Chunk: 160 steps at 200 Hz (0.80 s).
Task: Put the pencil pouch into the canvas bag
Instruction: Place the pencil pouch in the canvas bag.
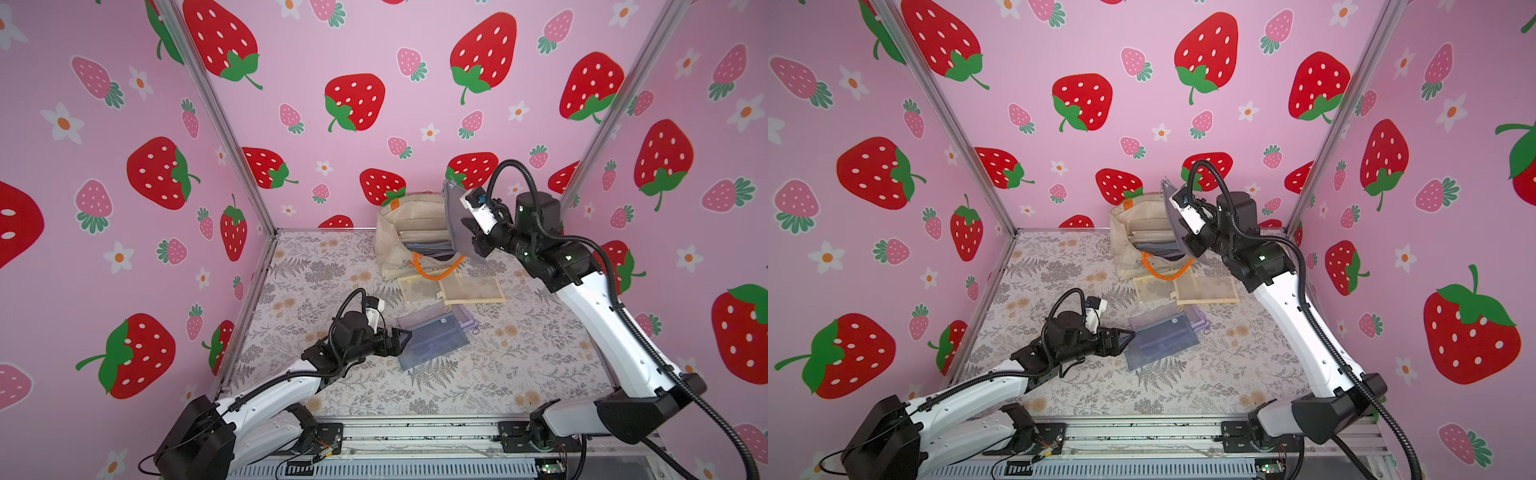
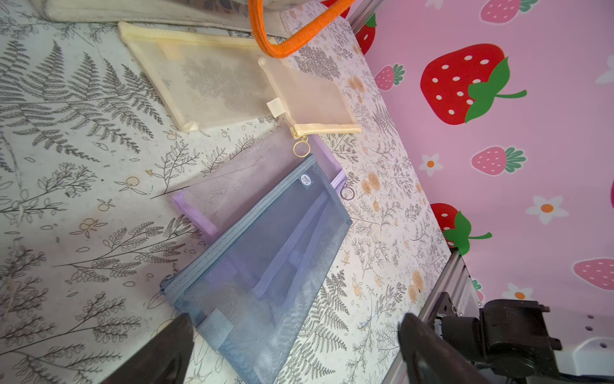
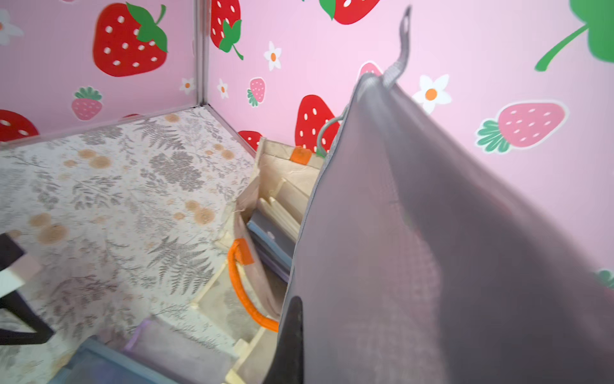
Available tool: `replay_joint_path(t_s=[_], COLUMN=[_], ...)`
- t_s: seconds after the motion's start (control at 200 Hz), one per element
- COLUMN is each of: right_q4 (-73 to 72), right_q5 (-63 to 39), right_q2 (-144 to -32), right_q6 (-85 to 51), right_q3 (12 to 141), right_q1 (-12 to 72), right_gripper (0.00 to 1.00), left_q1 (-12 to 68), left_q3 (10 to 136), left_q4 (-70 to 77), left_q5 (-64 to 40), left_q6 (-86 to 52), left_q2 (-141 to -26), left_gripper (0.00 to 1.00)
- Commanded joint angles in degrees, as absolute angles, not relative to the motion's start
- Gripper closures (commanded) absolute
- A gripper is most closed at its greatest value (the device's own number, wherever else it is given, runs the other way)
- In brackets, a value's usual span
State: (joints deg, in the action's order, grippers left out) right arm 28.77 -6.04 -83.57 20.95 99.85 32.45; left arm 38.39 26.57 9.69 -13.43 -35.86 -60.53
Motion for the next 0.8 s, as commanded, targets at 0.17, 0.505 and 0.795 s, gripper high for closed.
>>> replay_joint_path(t_s=[0.17,0.505,0.795], right_q4=[25.13,14.08,13.1], right_q5=[0.22,3.87,12.37], right_q2=[-97.12,-110.61,-121.38], right_q6=[35.25,46.45,55.18], right_q3=[109.82,112.95,117.77], right_q1=[32.24,32.59,32.96], right_gripper=[1.0,1.0,1.0], left_q1=[35.21,32.05,30.24], left_q3=[28.27,27.91,28.04], left_q4=[5.36,7.4,10.1], left_q5=[-10.83,-14.07,-16.41], left_q6=[-35.96,-35.86,-36.22], left_q2=[-62.49,-64.51,-67.0], left_gripper=[0.01,0.01,0.01])
